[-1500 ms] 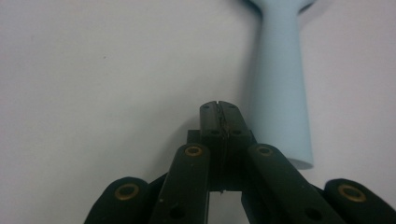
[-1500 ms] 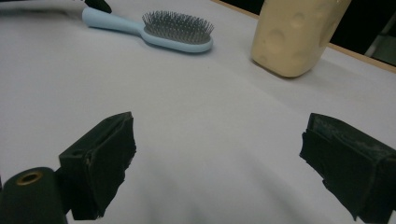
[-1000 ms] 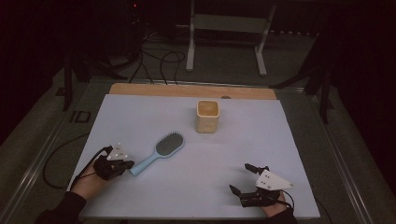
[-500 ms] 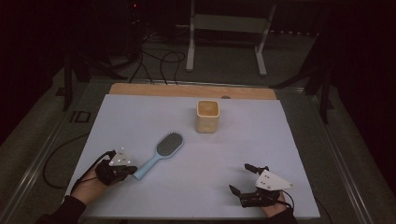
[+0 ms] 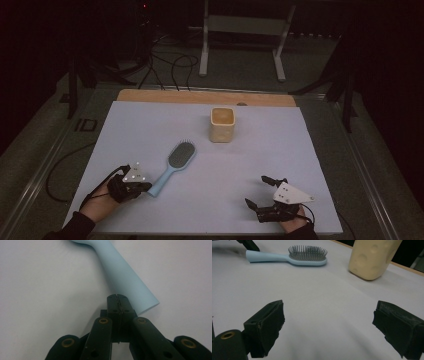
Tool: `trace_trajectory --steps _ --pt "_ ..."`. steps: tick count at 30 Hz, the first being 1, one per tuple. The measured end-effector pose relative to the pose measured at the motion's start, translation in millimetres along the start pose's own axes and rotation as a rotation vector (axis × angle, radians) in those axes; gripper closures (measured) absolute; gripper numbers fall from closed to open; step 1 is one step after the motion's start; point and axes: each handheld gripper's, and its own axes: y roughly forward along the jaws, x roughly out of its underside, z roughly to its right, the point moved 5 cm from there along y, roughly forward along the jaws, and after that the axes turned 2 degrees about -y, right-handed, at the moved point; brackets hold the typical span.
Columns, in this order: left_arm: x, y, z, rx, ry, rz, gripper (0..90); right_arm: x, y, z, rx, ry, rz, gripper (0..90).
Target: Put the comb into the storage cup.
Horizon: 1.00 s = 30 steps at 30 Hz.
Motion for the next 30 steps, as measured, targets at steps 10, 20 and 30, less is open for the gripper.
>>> trace_trajectory --steps 10,20,30 --pt "-4.0 1.5 9.9 0.040 0.027 -0.004 89.7 0.0 0.1 -0.3 0.000 0.000 -0.002 9.5" --pt "-3.4 -2.7 1.6 0.006 -0.023 -0.015 89.6 0.5 0.0 0.8 0.001 0.002 -0.003 9.5" --pt "-8.7 -18.9 -6.2 -0.034 -0.118 0.007 89.5 0.7 0.3 1.1 0.003 0.009 -0.004 9.5"
